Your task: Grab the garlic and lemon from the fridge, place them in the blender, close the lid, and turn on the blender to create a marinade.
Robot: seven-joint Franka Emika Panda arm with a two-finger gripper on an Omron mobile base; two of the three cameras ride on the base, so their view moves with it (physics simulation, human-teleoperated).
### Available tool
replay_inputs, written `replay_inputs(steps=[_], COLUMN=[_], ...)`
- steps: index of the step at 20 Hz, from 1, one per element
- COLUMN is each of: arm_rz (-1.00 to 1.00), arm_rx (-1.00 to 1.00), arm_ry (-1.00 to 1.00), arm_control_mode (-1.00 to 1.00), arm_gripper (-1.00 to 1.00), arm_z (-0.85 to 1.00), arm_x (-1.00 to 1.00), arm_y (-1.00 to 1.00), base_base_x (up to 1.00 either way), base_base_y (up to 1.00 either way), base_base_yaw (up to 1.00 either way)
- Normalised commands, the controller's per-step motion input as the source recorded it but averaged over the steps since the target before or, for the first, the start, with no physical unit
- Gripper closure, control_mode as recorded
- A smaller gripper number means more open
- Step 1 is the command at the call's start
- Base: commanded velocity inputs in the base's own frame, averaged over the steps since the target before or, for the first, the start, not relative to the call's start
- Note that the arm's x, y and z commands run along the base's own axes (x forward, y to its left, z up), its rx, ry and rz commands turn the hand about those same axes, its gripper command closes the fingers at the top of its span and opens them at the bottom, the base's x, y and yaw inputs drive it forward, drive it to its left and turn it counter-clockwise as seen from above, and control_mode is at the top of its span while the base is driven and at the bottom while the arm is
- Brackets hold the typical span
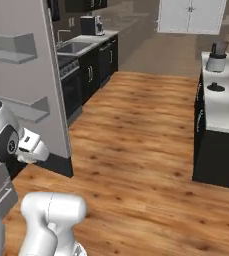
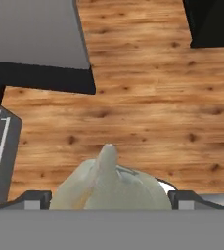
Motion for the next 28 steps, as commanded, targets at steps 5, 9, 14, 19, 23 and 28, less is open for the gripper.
replay_inputs(steps=[5,9,14,19,23,28], arm_rz=[0.00,0.00,0.00,0.00,0.00,0.00], arm_rx=[0.00,0.00,0.00,0.00,0.00,0.00], arm_ry=[0.00,0.00,0.00,0.00,0.00,0.00], arm_control_mode=[1.00,1.00,1.00,1.00,1.00,1.00], arm_gripper=[1.00,1.00,1.00,1.00,1.00,1.00], arm_z=[0.00,0.00,0.00,0.00,0.00,0.00], arm_x=[0.00,0.00,0.00,0.00,0.00,0.00], arm_y=[0.00,0.00,0.00,0.00,0.00,0.00], base_base_x=[-0.08,0.63,0.91,0.96,1.00,1.00], base_base_y=[-0.16,-0.50,-0.74,-0.43,0.09,0.47], base_base_yaw=[-0.67,-0.24,-0.03,-0.05,-0.27,-0.39])
